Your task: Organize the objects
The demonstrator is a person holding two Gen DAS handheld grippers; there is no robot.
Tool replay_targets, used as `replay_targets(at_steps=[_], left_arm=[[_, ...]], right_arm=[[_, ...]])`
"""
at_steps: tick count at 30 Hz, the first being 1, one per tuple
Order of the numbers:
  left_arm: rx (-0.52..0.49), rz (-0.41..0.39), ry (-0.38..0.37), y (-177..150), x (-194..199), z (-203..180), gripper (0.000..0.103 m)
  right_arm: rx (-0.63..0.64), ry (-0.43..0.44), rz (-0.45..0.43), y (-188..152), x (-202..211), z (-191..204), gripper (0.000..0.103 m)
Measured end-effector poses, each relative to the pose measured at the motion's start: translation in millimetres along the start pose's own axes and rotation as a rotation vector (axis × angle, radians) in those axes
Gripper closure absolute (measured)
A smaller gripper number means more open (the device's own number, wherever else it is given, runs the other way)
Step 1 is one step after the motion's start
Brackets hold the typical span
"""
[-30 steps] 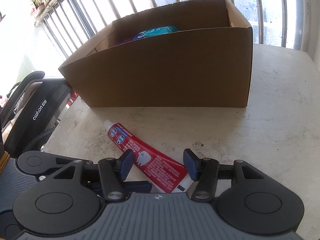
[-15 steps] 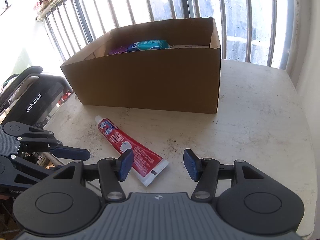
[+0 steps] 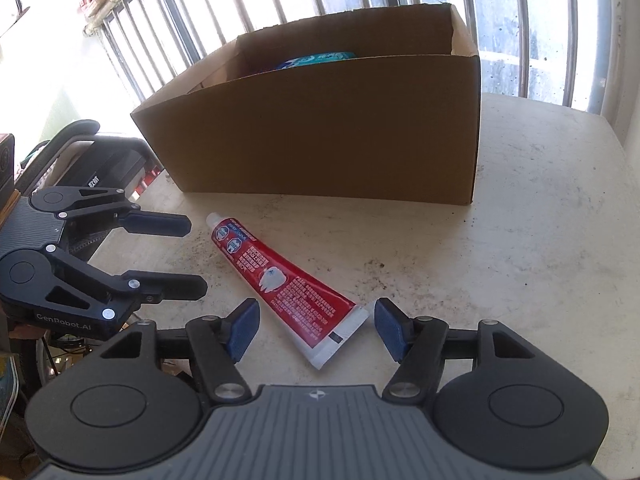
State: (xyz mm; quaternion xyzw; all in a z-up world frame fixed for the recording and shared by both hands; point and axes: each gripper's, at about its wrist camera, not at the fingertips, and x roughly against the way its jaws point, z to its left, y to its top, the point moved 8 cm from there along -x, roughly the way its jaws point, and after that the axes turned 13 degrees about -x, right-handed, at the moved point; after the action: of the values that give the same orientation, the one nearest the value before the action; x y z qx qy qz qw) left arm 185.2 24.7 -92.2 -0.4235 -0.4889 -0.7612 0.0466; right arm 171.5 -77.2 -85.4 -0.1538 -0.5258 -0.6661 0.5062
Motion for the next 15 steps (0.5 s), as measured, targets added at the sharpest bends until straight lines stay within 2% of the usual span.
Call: replay_targets(at_steps=[6,11,15], left_arm=[[0.056,-0.069,-0.043,4.6,-12.4,8.2,0.035],[0.088,-0.049,-0.082,-3.9,-17.4,6.8,0.034],[0.068,-0.052,-0.106,-12.8,-8.3,-4.3,0.037]], right_arm=[[0.064,-0.023,-0.013,3.9,-5.0,-1.0,0.036],[0.056,-0.023,-0.016,7.8,-5.5,-4.9,0.036],[0.050,-0.039,-0.036,11.4,-7.2,-8.5,0.036]])
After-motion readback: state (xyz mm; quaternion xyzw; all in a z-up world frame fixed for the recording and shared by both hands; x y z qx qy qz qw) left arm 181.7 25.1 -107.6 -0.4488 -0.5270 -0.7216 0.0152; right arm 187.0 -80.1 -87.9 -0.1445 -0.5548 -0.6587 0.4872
